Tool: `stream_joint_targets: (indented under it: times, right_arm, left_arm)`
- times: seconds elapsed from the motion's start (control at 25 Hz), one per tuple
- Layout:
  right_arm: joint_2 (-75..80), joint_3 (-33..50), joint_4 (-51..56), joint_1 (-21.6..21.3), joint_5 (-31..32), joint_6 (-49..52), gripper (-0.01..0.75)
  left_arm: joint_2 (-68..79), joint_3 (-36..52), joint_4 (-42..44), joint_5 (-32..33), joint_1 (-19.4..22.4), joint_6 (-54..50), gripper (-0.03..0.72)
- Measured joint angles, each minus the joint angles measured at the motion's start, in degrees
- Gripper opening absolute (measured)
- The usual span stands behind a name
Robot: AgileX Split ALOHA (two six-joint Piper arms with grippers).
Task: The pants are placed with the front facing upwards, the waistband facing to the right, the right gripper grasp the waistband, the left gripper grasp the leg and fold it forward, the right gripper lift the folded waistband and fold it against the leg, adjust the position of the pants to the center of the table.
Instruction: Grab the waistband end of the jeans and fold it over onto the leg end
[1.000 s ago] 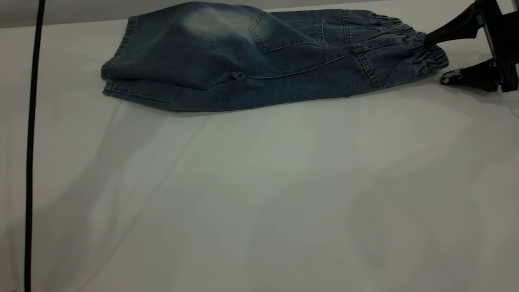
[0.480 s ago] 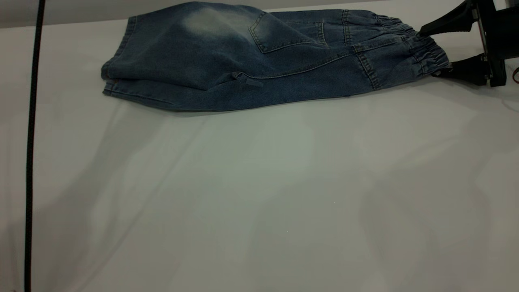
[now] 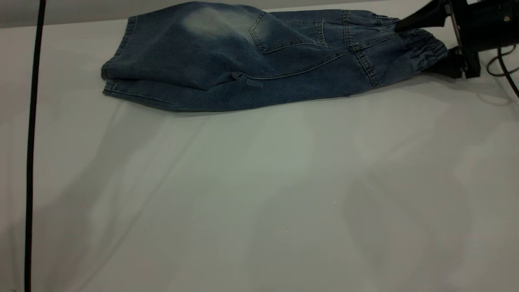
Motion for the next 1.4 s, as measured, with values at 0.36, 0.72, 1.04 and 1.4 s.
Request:
stream_joint_targets:
  times: [0.36,0.72,1.04,1.4]
  right_arm:
    - [0.00,-0.05,-0.13,0.31,-2.25,1.04,0.440]
    - [-0.12,-1.75,-3.20,0.31,-2.98,1.24,0.108]
    - [-0.13,-1.75,-4.86,0.31,-3.13,2.01,0.108]
    - [-0.13,-1.75,-8.64,0.31,-4.07,3.65,0.108]
  left_arm:
    - [0.00,0.00,0.00,0.16,-0.05,1.06,0.556]
    - [0.00,0.00,-0.64,2.78,-3.56,4.71,0.556]
    - [2.22,-1.95,-7.13,0.83,-5.68,4.82,0.556]
    - [11.84,-17.26,-16.56,11.14,-5.62,11.94,0.556]
